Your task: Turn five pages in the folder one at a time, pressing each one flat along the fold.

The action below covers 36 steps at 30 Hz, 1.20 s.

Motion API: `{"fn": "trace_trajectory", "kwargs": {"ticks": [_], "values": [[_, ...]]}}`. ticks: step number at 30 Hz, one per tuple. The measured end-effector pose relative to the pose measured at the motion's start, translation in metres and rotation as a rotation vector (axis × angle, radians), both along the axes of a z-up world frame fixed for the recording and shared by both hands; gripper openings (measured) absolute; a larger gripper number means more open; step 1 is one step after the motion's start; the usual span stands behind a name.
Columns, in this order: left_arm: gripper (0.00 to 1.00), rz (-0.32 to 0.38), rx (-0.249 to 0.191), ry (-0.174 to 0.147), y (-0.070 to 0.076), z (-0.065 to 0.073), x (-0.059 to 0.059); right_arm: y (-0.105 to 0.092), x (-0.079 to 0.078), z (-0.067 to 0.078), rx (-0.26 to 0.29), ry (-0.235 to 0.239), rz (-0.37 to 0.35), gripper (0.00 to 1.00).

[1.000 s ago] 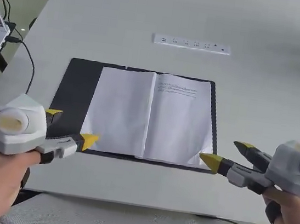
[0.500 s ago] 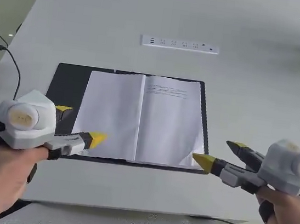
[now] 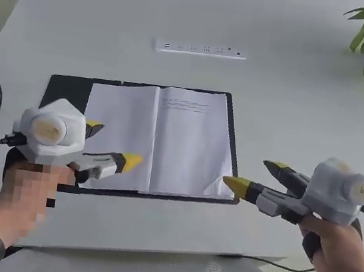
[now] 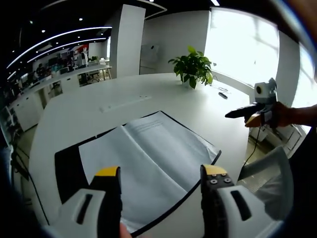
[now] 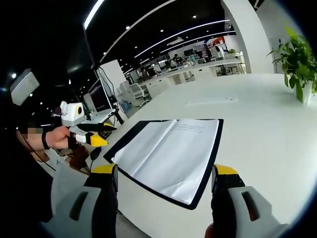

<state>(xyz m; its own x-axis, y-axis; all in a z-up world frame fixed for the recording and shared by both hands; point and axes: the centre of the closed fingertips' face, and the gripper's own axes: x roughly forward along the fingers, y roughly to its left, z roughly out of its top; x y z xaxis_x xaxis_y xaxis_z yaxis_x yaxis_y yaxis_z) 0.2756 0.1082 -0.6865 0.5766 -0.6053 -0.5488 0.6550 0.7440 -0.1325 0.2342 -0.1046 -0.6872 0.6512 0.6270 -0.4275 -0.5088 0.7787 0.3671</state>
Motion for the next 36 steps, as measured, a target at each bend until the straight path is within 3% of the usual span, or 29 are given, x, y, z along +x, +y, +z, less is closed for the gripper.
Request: {"fn": "trace_trajectory", "kwargs": {"ticks": [7,18,22,33,36], "values": [[0.63,-0.055,-0.008,0.005,-0.036,-0.005,0.006,-0.010,-0.006,-0.004,-0.011,0.008,-0.004,0.76],[0.62,-0.179,-0.015,0.033,-0.111,-0.025,0.005,-0.021,-0.013,-0.008,-0.005,0.024,-0.033,0.76],[0.62,-0.197,-0.024,0.047,-0.127,-0.031,0.003,-0.022,-0.013,-0.008,-0.003,0.026,-0.036,0.76],[0.62,-0.208,0.001,0.077,-0.148,-0.055,0.002,-0.024,-0.012,-0.011,0.000,0.039,-0.040,0.76],[0.62,-0.219,0.005,0.074,-0.162,-0.063,0.001,-0.024,-0.013,-0.014,0.005,0.049,-0.042,0.75]]}}
